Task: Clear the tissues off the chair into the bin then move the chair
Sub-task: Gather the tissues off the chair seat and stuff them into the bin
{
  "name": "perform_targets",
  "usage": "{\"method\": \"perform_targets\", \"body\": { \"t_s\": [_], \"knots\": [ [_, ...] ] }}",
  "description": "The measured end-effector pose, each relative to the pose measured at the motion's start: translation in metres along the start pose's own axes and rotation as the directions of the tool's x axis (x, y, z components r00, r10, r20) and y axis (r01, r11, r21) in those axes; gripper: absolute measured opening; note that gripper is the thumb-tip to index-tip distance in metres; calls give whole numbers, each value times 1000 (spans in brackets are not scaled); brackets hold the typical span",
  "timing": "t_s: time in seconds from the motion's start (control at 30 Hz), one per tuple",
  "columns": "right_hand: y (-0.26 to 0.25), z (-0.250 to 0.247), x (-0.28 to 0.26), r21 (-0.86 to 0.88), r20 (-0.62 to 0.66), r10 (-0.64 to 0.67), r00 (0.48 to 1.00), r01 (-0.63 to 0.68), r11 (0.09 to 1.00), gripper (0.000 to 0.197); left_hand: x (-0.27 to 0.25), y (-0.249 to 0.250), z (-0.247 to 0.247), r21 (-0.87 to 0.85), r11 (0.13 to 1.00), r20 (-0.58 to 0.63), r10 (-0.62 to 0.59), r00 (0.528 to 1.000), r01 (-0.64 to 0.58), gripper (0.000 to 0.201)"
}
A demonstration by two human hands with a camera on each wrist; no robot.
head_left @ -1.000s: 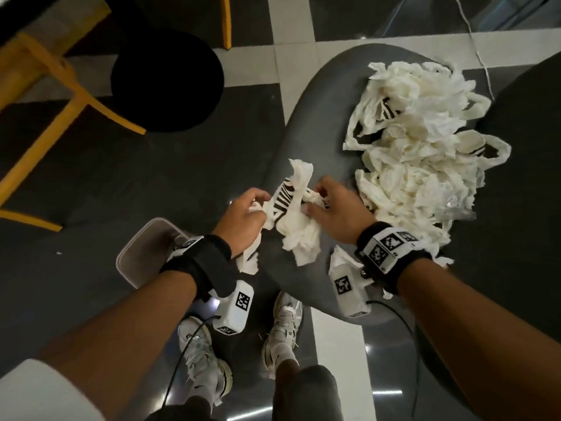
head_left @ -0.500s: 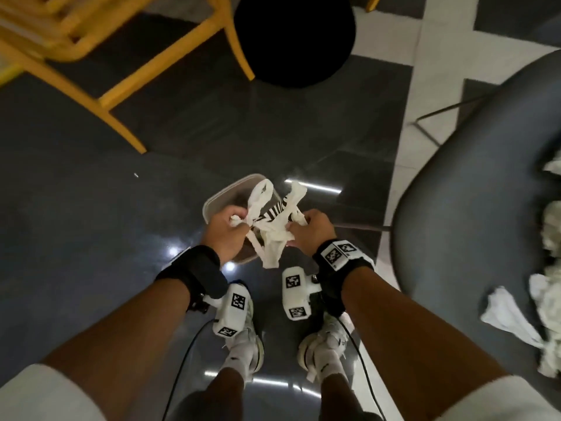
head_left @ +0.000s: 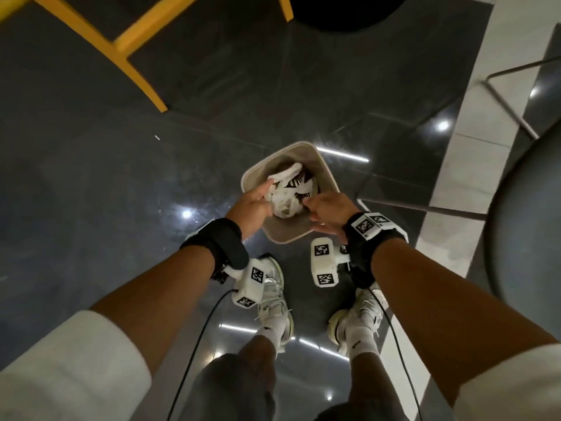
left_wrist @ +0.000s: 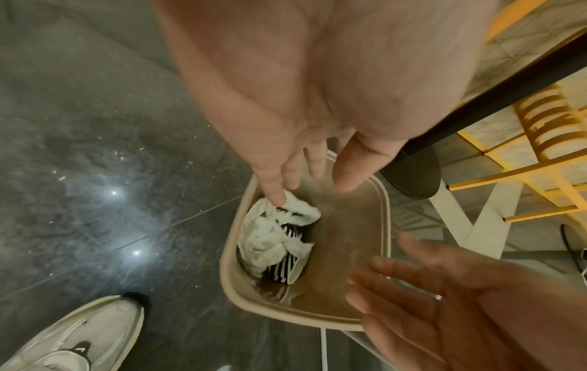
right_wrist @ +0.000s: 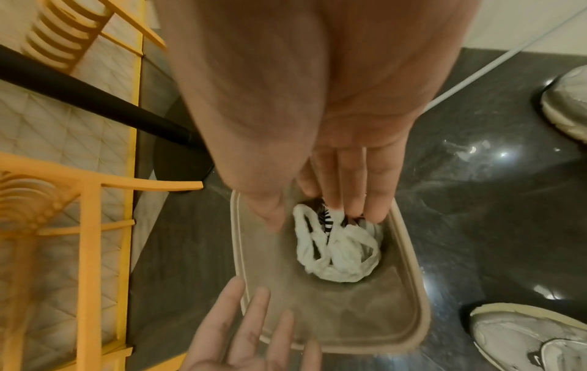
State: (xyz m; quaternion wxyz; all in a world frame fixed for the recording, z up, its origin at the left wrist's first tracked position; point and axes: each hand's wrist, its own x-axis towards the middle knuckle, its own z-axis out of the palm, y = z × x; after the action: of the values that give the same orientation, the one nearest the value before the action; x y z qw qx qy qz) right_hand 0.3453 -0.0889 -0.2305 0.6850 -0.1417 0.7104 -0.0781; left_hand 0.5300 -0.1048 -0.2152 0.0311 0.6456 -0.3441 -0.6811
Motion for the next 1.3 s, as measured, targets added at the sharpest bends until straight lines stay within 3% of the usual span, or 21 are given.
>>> {"method": "perform_targets", "body": {
  "t_s": [0.07,0.1,0.23,0.37,0.5,0.6,0.67,0.73,0.77,0.9,0.97,1.03,1.13,1.2,1.3],
  "knots": [
    [-8,-15,-19,61,24,9,1000,-11,998,10,-6,24,5,13,1000,-13,0,1000,1,67],
    [-11,-24,-24,45,12,-12,1000,11,999,7,-8,36,9,21,1000,-21,0,1000,0,62],
    [-21,-74,-65,5,-35,-93,995,93,996,18,-13,81,32,95,994,-71,52,996,-45,40],
    [-12,-143,-129,121,-88,-153,984,163,979,25,-34,129,94,278,938,-17,223,975,-209,20],
    [30,-228,-189,206,-203,-168,965,210,956,22,-69,171,194,379,810,150,423,894,-447,24],
    [76,-291,-226,224,-327,-156,932,237,945,26,-93,186,290,405,699,341,483,807,-589,19],
    [113,-332,-241,195,-448,-131,884,240,951,24,-101,186,351,440,577,490,488,722,-688,19],
    [150,-368,-249,178,-546,-71,835,198,964,8,-107,181,405,522,370,620,453,640,-768,29],
    [170,-385,-248,156,-586,-51,809,174,972,15,-111,179,429,542,261,679,423,599,-799,36],
    [211,-423,-266,11,-643,-62,763,90,996,14,-118,157,498,511,-136,852,205,481,-849,75],
    [227,-434,-267,18,-646,-61,761,95,995,15,-116,141,514,496,-340,864,98,494,-799,88],
    [239,-439,-266,38,-634,-72,770,124,992,15,-116,135,518,512,-436,840,71,538,-740,86],
    [241,-440,-265,35,-625,-99,775,155,987,15,-110,143,509,528,-498,825,110,555,-687,48],
    [236,-438,-262,-34,-636,-154,756,172,984,18,-108,155,496,608,-430,775,138,617,-667,27],
    [226,-431,-257,-219,-602,-291,744,196,956,21,-109,182,471,801,-226,597,256,760,-554,28]
  ]
}}
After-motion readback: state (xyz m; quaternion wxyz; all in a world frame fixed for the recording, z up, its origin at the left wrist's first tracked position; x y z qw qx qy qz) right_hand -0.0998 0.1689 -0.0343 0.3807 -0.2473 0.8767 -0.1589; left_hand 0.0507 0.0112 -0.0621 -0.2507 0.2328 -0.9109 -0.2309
